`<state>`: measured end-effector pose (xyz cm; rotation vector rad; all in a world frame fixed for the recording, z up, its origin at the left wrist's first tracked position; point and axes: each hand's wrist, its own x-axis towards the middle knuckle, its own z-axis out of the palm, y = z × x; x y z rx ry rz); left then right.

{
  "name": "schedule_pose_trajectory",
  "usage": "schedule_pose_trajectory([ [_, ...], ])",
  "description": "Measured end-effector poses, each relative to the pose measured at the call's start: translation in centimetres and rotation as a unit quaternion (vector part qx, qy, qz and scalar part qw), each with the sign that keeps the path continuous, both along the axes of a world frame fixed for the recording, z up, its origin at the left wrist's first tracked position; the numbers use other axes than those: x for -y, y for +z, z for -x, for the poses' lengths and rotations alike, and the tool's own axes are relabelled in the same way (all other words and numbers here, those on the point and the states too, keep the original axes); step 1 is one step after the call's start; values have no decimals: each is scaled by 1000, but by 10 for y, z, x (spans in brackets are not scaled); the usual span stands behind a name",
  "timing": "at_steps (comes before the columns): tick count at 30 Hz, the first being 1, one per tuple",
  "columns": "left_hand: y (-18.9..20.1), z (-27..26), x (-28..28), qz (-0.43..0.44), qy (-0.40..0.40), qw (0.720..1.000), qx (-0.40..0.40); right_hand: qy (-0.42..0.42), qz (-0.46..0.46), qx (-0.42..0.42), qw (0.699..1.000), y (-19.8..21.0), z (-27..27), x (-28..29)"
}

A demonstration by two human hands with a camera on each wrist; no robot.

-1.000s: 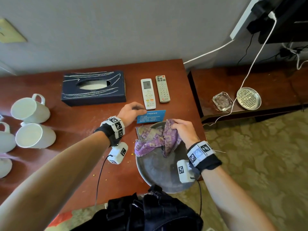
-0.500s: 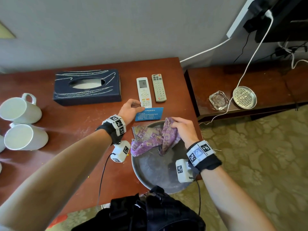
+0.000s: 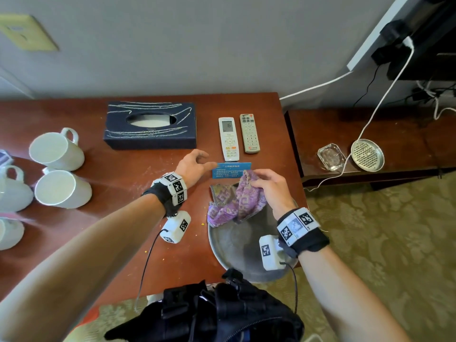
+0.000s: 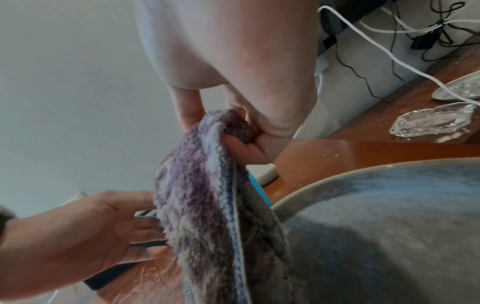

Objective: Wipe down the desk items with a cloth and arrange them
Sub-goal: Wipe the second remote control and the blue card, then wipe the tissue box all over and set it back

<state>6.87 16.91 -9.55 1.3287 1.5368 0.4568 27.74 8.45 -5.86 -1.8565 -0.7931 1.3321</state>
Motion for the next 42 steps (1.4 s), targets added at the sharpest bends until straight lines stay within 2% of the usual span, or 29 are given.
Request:
schedule_pose_trajectory([
  [5, 25, 33, 21, 8, -55, 994, 99, -20, -36, -23, 999, 29, 39, -5],
  [9, 51, 55, 40, 53, -86, 973, 208, -18, -71, -77, 994, 55, 76, -12],
  [13, 68, 80, 50, 94, -88, 959, 251, -5, -104, -93, 990, 68, 117, -16],
  [19, 80, 125, 56, 86, -22, 965, 247, -17, -136, -113, 984, 64, 172, -13],
  [22, 84, 144, 58, 80, 6, 963, 256, -5, -110, -118, 987, 55, 195, -9],
  [27, 92, 167, 59, 83, -9, 962, 259, 20, -36, -147, 988, 43, 223, -8],
  [35, 98, 184, 60, 113, -37, 952, 280, 20, -33, -188, 981, 39, 233, -16],
  [40, 104, 202, 47, 118, -61, 967, 216, -68, -27, -148, 986, 29, 222, -26],
  [42, 104, 211, 35, 97, -41, 979, 172, -88, -13, -142, 986, 27, 217, -30],
])
